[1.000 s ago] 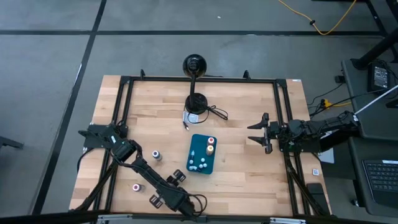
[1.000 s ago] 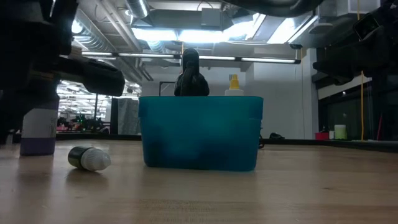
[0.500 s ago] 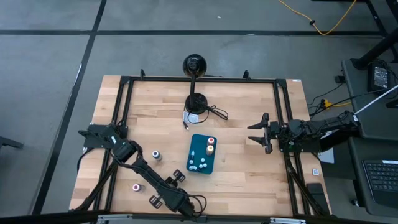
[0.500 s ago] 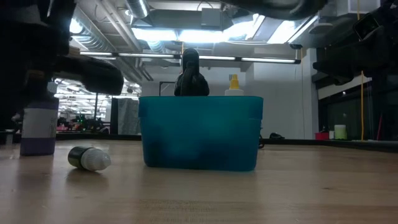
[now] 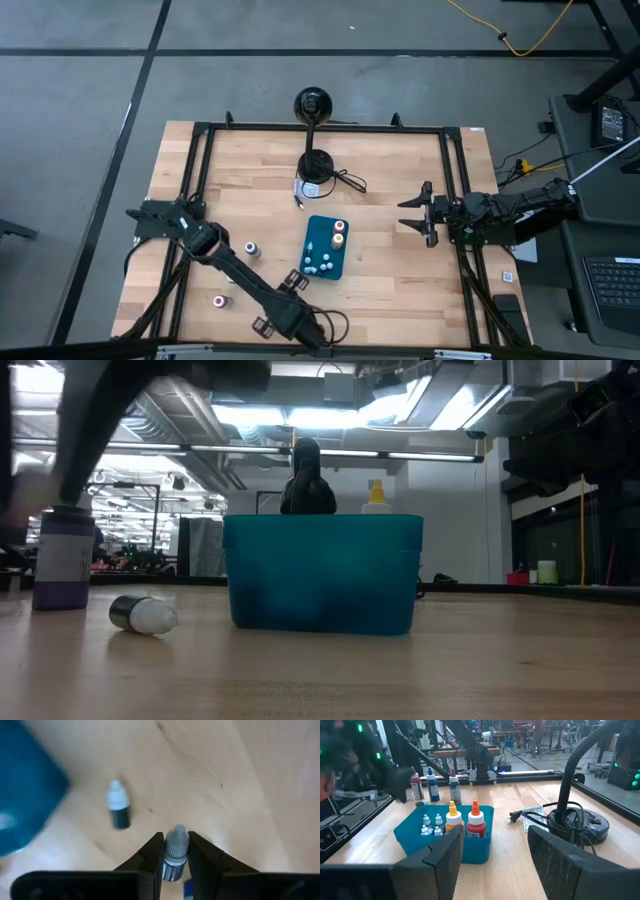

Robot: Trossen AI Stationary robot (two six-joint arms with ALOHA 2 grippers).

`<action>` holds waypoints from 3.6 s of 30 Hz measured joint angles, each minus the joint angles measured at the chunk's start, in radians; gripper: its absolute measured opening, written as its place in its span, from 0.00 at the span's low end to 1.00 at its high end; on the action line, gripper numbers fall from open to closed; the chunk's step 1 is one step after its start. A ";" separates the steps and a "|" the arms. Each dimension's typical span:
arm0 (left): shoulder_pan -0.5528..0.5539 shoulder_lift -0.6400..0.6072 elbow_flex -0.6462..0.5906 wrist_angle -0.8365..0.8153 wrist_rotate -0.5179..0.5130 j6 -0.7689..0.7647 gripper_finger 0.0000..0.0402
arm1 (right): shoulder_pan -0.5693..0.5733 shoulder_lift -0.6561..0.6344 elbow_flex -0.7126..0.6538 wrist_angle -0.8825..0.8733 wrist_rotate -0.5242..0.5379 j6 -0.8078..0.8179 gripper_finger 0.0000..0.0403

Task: Pick & Place food coloring
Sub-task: Put the red small food coloring bottle into the bin

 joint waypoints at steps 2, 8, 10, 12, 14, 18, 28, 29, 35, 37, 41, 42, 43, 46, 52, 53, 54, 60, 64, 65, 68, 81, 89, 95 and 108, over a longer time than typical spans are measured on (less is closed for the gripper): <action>0.008 -0.033 0.033 -0.009 0.003 -0.024 0.17 | 0.000 0.000 0.000 0.000 0.000 0.000 0.55; 0.056 -0.161 0.079 0.017 -0.040 -0.110 0.17 | 0.000 0.000 0.000 0.000 0.000 0.000 0.55; 0.073 -0.216 0.081 0.037 -0.095 -0.143 0.17 | 0.000 0.000 0.000 0.000 0.000 0.000 0.55; 0.087 -0.269 0.080 0.064 -0.150 -0.168 0.17 | 0.000 0.000 0.000 0.000 0.000 0.000 0.55; 0.099 -0.323 0.062 0.122 -0.201 -0.184 0.16 | 0.000 0.000 0.000 0.000 0.000 0.000 0.55; 0.122 -0.444 -0.019 0.270 -0.287 -0.196 0.17 | 0.000 0.000 0.000 0.000 0.000 0.000 0.55; 0.139 -0.768 -0.531 0.768 -0.361 -0.192 0.16 | 0.000 0.000 0.000 0.000 0.000 0.000 0.55; 0.139 -0.798 -0.592 0.833 -0.360 -0.184 0.16 | 0.000 0.000 0.000 0.000 0.000 0.000 0.55; 0.140 -0.940 -0.923 1.231 -0.248 -0.131 0.16 | 0.000 0.000 0.000 0.000 0.000 0.000 0.55; 0.144 -0.963 -1.010 1.352 -0.212 -0.123 0.16 | 0.000 0.000 0.000 0.000 0.000 0.000 0.55; 0.150 -0.981 -1.139 1.533 -0.203 -0.111 0.16 | 0.000 0.000 0.000 0.000 0.000 0.000 0.55; 0.154 -0.982 -1.163 1.567 -0.203 -0.111 0.16 | 0.000 0.000 0.000 0.000 0.000 0.000 0.55; 0.157 -0.982 -1.186 1.601 -0.203 -0.110 0.16 | 0.000 0.000 0.000 0.000 0.000 0.000 0.55; 0.172 -0.977 -1.241 1.676 -0.204 -0.111 0.16 | 0.000 0.000 0.000 0.000 0.000 0.000 0.55; 0.204 -0.936 -1.276 1.729 -0.196 -0.097 0.16 | 0.000 0.000 0.000 0.001 0.000 0.000 0.55; 0.212 -0.924 -1.276 1.727 -0.185 -0.097 0.16 | 0.000 0.000 0.000 0.000 0.000 0.000 0.55; 0.221 -0.913 -1.277 1.725 -0.174 -0.096 0.16 | 0.000 0.000 0.000 0.000 0.000 0.000 0.55; 0.259 -0.836 -1.278 1.733 -0.124 -0.104 0.16 | 0.000 0.000 0.000 0.000 0.000 0.000 0.55; 0.271 -0.791 -1.285 1.759 -0.092 -0.120 0.16 | 0.000 0.000 0.000 0.000 0.000 0.000 0.55; 0.274 -0.780 -1.293 1.781 -0.084 -0.121 0.16 | 0.000 0.000 0.000 0.000 0.000 0.000 0.55; 0.274 -0.749 -1.320 1.840 -0.071 -0.128 0.16 | 0.000 0.000 0.000 0.000 0.000 0.000 0.55; 0.331 -0.662 -1.328 1.870 -0.048 -0.122 0.16 | 0.000 0.000 0.000 0.000 0.000 0.000 0.55; 0.352 -0.616 -1.327 1.910 -0.012 -0.113 0.16 | 0.000 0.000 0.000 0.000 0.000 0.000 0.55; 0.353 -0.587 -1.327 1.912 0.002 -0.117 0.16 | 0.000 0.000 0.000 0.000 0.000 0.000 0.55; 0.353 -0.587 -1.327 1.907 0.003 -0.118 0.23 | 0.000 0.000 0.000 0.000 0.000 0.000 0.55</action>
